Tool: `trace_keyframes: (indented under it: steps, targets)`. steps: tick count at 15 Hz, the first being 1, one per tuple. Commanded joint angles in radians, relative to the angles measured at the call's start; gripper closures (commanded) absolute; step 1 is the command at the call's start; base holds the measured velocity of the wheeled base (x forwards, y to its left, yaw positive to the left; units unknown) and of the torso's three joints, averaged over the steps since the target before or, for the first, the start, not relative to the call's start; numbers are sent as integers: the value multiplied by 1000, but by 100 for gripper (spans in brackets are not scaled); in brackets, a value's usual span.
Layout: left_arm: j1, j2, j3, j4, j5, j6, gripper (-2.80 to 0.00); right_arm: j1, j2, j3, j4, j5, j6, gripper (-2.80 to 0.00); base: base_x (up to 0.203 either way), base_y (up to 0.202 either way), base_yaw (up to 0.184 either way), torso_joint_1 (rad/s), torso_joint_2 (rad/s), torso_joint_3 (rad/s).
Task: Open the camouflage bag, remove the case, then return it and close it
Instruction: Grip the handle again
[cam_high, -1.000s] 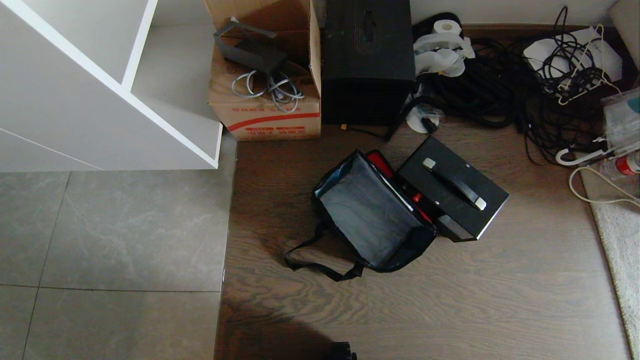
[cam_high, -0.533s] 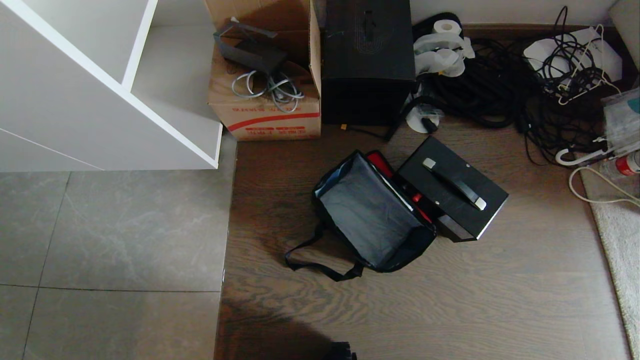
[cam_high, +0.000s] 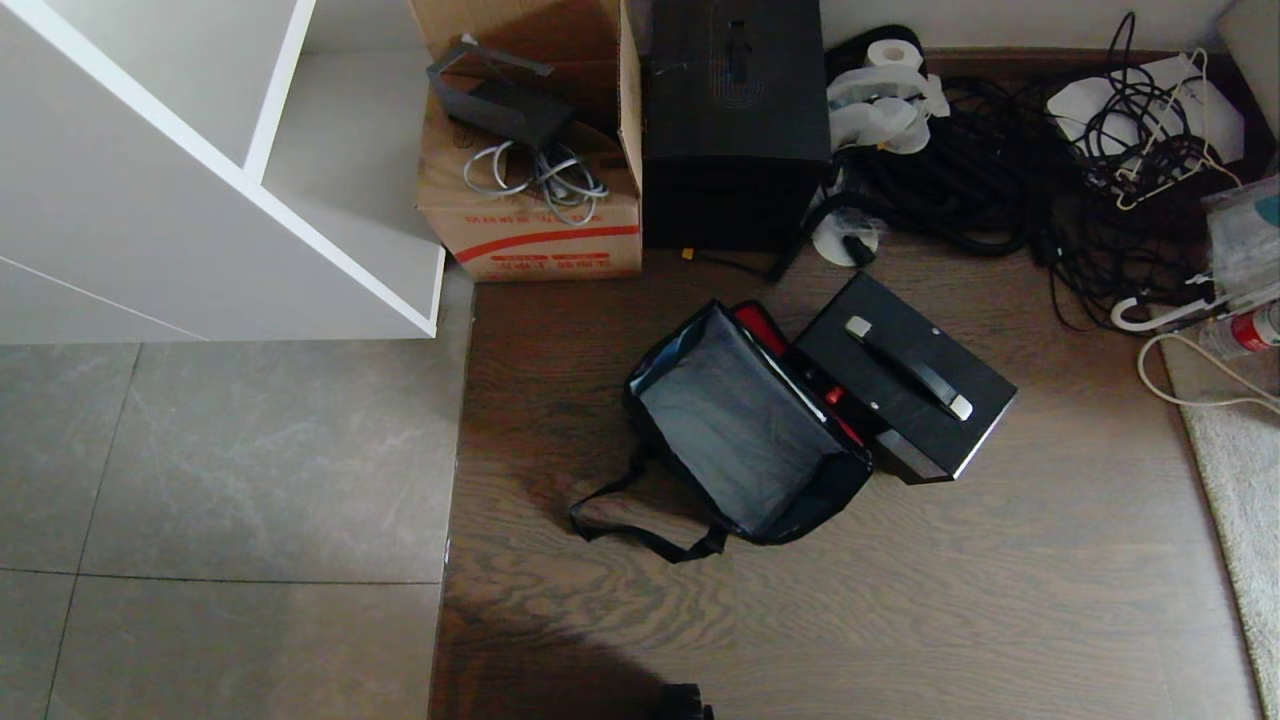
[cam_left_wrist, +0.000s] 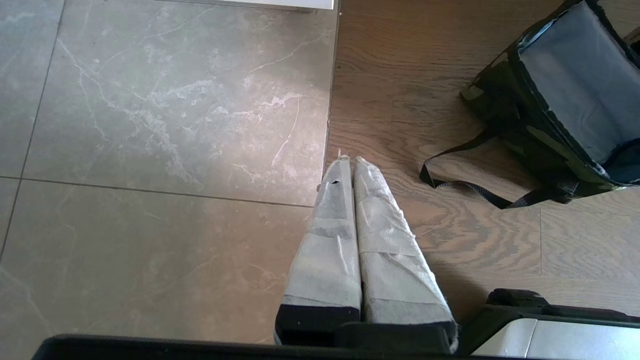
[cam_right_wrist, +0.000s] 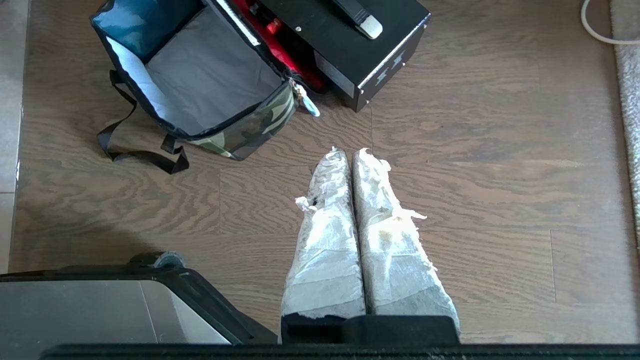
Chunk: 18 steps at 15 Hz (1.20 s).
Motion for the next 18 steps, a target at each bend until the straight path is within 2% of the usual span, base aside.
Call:
trace_keyframes:
  steps: [1, 18]
  targets:
    - [0, 0, 9, 0, 1, -1, 0, 0, 2, 0, 0, 1, 1, 0, 0, 0, 0, 0, 0, 0]
    - [0, 0, 9, 0, 1, -1, 0, 0, 2, 0, 0, 1, 1, 0, 0, 0, 0, 0, 0, 0]
